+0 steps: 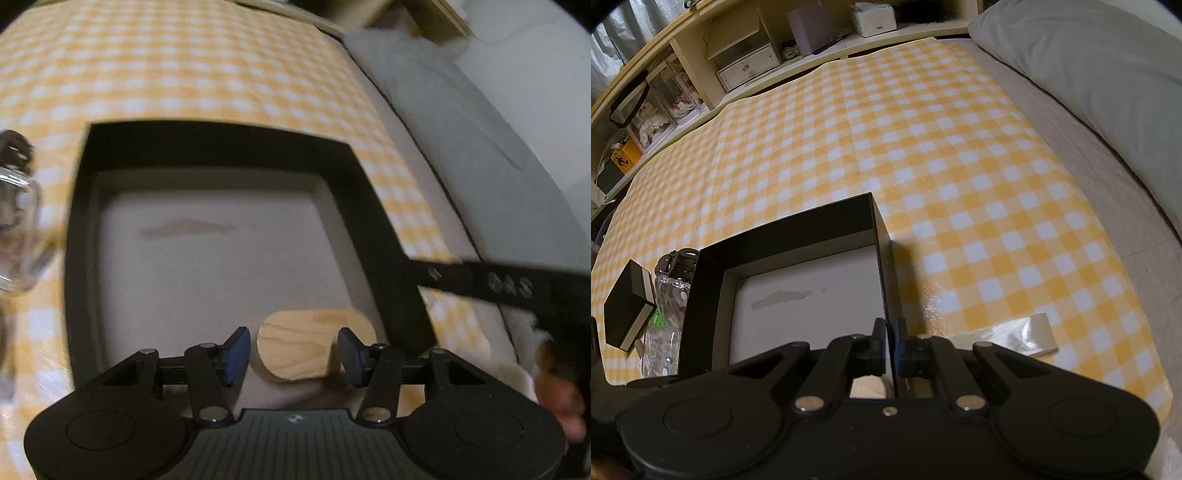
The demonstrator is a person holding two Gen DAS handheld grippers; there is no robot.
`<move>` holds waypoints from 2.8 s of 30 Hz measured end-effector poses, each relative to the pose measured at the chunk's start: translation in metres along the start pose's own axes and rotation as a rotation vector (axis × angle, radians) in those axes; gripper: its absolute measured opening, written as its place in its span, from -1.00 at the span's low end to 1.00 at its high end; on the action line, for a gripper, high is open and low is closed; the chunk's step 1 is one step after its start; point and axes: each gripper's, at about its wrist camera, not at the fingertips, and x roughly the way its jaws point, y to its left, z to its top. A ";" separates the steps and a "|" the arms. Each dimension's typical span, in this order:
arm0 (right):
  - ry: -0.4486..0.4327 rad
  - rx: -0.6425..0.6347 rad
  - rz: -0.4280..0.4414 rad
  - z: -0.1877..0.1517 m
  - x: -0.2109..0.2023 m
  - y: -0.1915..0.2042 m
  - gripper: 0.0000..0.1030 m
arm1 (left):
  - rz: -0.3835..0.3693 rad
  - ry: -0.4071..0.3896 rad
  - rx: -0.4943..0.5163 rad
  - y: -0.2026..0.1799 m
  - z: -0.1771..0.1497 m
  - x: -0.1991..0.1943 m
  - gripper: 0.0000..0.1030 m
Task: Organize rigid objects
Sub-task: 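Carry the wood block into the black tray box and release it, then move the left tool back over the black lidded box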
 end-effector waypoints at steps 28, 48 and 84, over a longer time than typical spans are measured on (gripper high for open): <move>0.002 -0.013 -0.006 -0.001 0.000 -0.001 -0.90 | 0.141 -0.252 0.443 -0.041 -0.025 -0.117 1.00; 0.004 -0.024 -0.011 0.000 0.001 -0.001 -0.91 | 0.818 -0.296 0.782 0.108 -0.036 -0.140 0.97; 0.010 -0.039 -0.022 0.001 0.004 0.001 -0.90 | 0.961 -0.239 0.643 0.195 0.016 -0.118 -0.52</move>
